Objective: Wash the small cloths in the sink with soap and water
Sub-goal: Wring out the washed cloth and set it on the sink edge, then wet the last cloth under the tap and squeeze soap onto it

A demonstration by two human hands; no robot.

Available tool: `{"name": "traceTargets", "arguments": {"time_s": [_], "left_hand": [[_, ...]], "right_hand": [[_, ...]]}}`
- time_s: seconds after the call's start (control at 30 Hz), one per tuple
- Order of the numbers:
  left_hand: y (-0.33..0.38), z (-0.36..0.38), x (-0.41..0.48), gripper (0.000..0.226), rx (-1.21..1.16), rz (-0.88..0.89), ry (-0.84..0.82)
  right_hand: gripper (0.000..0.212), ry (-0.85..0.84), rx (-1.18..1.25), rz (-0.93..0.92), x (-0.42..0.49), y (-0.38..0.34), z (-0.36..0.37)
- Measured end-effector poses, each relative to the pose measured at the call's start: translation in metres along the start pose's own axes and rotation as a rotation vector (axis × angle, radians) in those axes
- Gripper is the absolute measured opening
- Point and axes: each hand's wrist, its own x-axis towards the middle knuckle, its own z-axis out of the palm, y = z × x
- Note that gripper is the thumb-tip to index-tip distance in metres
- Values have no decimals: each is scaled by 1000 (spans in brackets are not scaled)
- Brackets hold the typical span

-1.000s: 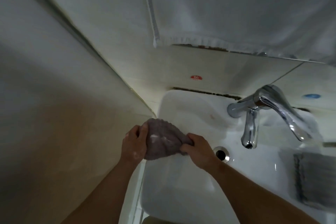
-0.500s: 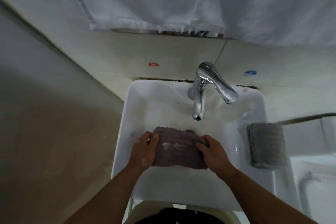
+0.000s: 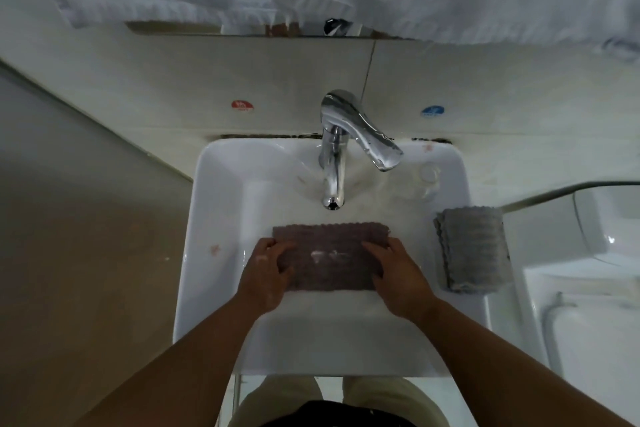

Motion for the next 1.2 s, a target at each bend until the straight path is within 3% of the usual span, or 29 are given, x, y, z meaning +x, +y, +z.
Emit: {"name": "traceTargets", "arguments": {"time_s": [0.23, 0.47, 0.77, 1.2], "left_hand": [[-7, -2, -5, 71, 204, 62, -8], [-6, -15, -8, 78, 251, 10, -60], [-3, -17, -8, 73, 240, 21, -59], [-6, -15, -5, 74, 280, 4, -59]], "right_hand": [[64, 123, -82, 110, -21, -16, -15], [39, 378, 375, -61, -51, -103, -93], [11, 400, 754, -85, -42, -160, -150], [24, 409, 709, -159, -41, -168, -159]]}}
